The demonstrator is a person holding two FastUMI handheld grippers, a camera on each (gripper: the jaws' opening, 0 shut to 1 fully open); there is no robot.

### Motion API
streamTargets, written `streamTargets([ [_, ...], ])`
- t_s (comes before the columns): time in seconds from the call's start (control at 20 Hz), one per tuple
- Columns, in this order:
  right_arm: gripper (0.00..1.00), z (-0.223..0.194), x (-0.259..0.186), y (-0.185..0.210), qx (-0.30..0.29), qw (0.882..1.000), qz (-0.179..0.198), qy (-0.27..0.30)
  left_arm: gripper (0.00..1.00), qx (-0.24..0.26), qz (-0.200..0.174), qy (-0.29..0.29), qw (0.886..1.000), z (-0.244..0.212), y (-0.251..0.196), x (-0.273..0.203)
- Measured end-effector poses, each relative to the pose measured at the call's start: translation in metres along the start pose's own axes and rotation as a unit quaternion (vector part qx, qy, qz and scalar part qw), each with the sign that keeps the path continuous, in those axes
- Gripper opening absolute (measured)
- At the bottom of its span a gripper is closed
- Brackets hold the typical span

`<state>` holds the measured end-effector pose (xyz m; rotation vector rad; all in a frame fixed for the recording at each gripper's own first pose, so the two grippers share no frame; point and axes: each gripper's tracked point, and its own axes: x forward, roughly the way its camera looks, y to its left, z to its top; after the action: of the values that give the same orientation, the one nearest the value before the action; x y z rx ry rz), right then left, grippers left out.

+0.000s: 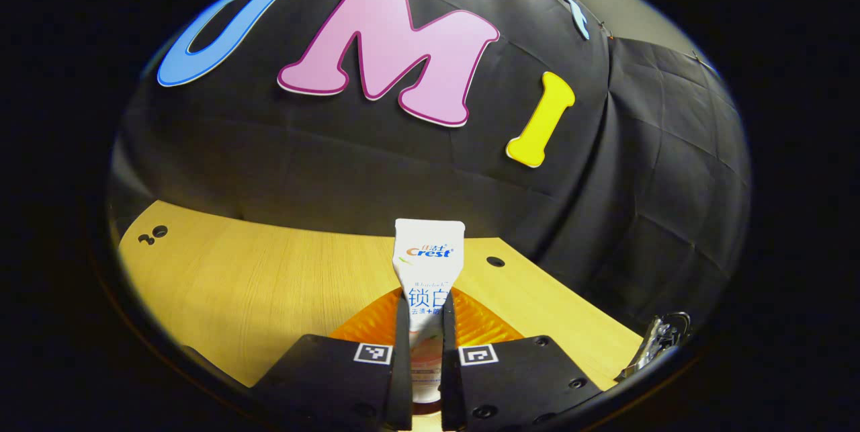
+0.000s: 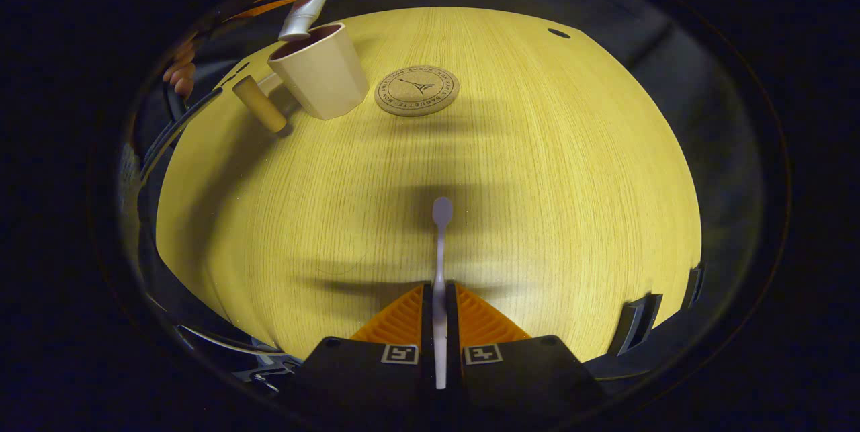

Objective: Put the toothbrush and toothpaste on the desktop into the cup, then pick up the cup and place it on the coaster on the desktop.

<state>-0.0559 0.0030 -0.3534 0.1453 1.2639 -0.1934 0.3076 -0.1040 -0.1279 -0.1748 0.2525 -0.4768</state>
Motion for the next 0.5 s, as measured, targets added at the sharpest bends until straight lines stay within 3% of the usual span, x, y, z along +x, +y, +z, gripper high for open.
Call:
streamTargets([
  [0.25, 0.1, 0.011, -0.004, 0.001, 0.035, 0.998, 0.032, -0.032, 0.23, -0.01, 0.019, 0.018, 1.0, -0.018, 0.011, -0.001],
  [0.5, 0.1, 0.054, -0.03, -0.005, 0.062, 0.99, 0.065, -0.113, 0.26, -0.035, 0.031, 0.042, 0.998, -0.031, 0.021, -0.009],
])
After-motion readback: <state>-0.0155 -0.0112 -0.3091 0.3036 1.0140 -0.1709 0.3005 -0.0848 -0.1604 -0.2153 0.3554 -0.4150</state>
